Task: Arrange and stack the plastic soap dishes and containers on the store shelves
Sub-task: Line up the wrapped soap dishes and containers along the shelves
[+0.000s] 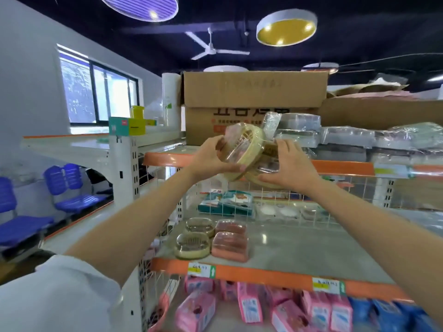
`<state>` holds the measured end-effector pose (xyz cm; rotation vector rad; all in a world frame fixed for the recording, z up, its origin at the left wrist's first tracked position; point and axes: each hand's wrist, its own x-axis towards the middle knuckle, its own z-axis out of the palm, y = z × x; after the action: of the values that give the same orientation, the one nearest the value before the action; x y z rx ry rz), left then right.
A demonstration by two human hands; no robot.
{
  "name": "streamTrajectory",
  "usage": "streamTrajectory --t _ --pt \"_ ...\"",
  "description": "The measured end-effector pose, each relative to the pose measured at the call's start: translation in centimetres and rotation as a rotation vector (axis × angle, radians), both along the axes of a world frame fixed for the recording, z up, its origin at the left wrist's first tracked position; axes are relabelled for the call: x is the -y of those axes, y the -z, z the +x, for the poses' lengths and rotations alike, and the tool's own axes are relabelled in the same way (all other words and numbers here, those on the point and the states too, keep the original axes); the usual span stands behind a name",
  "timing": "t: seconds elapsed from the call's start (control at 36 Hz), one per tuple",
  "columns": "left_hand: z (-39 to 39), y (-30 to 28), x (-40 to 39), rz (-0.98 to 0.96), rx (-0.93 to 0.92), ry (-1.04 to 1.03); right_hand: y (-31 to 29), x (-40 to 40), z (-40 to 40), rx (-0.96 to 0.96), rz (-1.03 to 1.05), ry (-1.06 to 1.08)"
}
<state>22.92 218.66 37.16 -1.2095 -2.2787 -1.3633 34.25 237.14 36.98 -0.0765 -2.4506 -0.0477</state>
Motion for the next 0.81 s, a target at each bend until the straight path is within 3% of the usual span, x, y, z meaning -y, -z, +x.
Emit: streamTrajectory --t 0.17,0.39,0.53,0.67,0.81 --pt "2.1 3.7 0.7 -0.094 -0.115 0.038 3.4 -0.4 2.1 0.111 0.003 -0.021" --pt "1.5 9.5 2.1 -0.282 -0.105 0.092 9.4 -0.8 1.4 0.311 -0.060 -0.038" --pt "-2.1 13.2 3.1 -0.413 -0.017 -0.023 12.3 -1.5 -0.5 0.402 -0.142 -0.009" --pt "-6.6 16.4 3.7 -0.570 0.045 -0.299 15.0 -1.9 -4.0 0.465 -0.269 0.032" --pt "-11.5 19.3 3.7 -0.663 0.121 -0.450 17.6 -2.1 -8.7 0.510 -0.350 0.048"
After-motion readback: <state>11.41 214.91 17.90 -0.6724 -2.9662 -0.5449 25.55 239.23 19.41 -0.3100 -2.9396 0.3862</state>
